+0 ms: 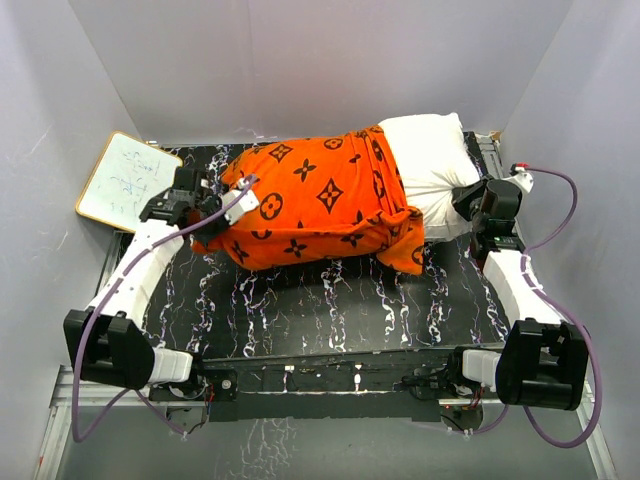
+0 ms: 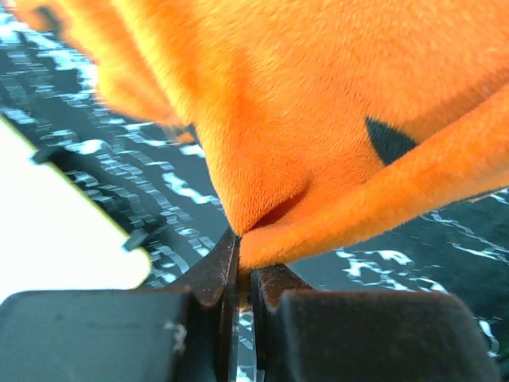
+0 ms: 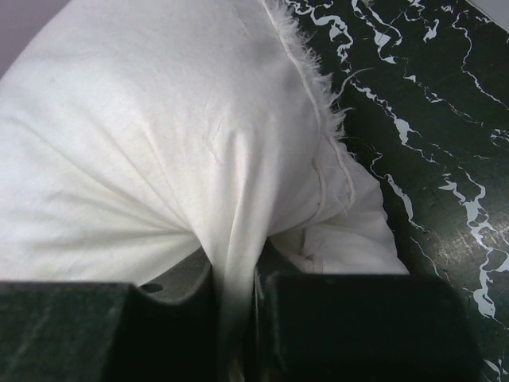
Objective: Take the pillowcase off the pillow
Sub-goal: Remove the pillow from the pillowcase.
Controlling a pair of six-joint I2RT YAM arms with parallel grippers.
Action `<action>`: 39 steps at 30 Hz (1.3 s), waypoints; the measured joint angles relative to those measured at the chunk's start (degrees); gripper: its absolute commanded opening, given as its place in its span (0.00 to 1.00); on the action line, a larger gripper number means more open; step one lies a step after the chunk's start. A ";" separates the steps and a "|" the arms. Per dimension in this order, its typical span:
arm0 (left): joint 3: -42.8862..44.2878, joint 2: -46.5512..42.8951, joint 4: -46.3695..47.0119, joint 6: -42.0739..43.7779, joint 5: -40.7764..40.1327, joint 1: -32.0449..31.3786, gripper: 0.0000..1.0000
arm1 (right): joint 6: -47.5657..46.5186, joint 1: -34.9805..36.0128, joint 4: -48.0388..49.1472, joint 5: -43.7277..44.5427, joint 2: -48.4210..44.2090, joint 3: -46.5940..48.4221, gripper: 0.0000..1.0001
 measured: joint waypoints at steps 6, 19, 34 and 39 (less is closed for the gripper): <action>16.52 0.61 -1.81 0.94 -6.54 1.70 0.00 | 0.22 0.17 -1.03 0.33 -0.68 1.68 0.09; 21.40 1.84 -3.43 6.86 -3.37 10.80 0.00 | 3.04 -0.04 -1.70 -0.81 -1.86 2.40 0.09; 13.84 5.68 -13.90 14.99 17.75 34.86 0.69 | 4.50 0.70 -3.28 -9.46 -1.11 1.09 0.09; 21.33 5.86 -16.44 8.83 18.32 21.29 0.73 | 2.08 -1.79 -3.30 -6.73 -0.48 1.36 0.43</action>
